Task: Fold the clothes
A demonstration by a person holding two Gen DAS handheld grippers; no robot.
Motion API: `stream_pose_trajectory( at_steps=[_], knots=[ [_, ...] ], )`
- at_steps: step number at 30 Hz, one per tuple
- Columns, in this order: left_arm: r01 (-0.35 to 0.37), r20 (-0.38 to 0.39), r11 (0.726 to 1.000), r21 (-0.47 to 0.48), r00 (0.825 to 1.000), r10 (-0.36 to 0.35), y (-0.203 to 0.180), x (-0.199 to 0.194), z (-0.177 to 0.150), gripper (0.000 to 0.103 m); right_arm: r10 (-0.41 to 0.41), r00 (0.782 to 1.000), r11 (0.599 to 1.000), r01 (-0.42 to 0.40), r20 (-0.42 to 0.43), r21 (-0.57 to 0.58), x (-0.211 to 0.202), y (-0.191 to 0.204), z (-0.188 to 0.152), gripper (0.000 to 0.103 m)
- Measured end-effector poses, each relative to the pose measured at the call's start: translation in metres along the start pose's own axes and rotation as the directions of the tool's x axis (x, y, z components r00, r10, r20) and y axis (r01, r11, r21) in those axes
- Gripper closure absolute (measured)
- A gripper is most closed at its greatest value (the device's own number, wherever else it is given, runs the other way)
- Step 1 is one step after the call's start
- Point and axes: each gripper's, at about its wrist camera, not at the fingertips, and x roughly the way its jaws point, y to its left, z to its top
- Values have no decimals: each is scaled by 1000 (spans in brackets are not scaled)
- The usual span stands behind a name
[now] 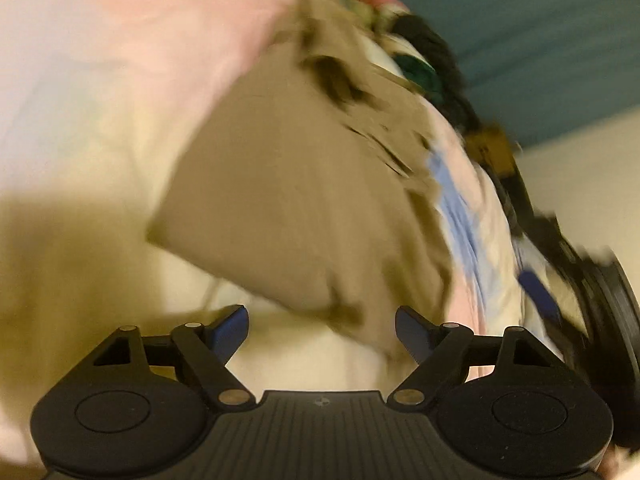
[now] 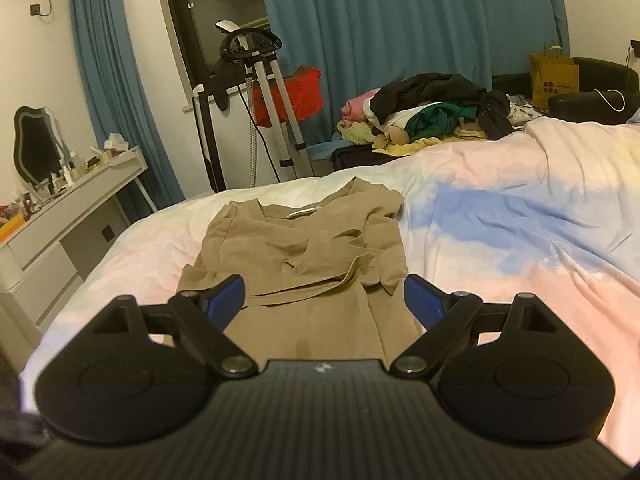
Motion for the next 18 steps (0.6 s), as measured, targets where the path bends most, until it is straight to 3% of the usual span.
stream_pose_trajectory(
  at_steps=[2,4,6,7,9,11,12,14,16,18],
  knots=[
    [15,53,997,-71,999,-11,9,1,7,31,6,1000,1000,-6,-15,28,0,-2,-2,15],
    [9,107,995,-100,994,1,14,-1,10,45,45,998,994,-40,-49,102,0,-6,-6,15],
    [-6,126,993,-114,992,20,18,0,10,60,149,984,961,-120,-102,249,3,-16,-14,15],
    [-13,135,993,-121,990,29,20,0,9,69,216,968,927,-164,-125,337,5,-21,-19,14],
    [0,153,992,-126,988,19,22,-2,8,83,372,913,818,-238,-166,524,16,-29,-37,14],
    [21,181,992,-125,983,2,22,-8,7,90,474,856,714,-238,-205,658,29,-32,-58,14],
    [29,197,992,-121,980,-5,20,-11,8,90,503,835,685,-228,-223,692,34,-31,-66,14],
    [40,227,994,-102,974,-16,17,-18,8,91,548,796,643,-204,-258,738,43,-27,-82,32],
    [50,243,994,-94,970,-26,15,-23,6,91,558,786,616,-177,-266,768,48,-26,-93,33],
    [64,251,993,-100,967,-37,17,-29,4,92,521,819,596,-146,-241,790,49,-32,-100,39]
  ],
)
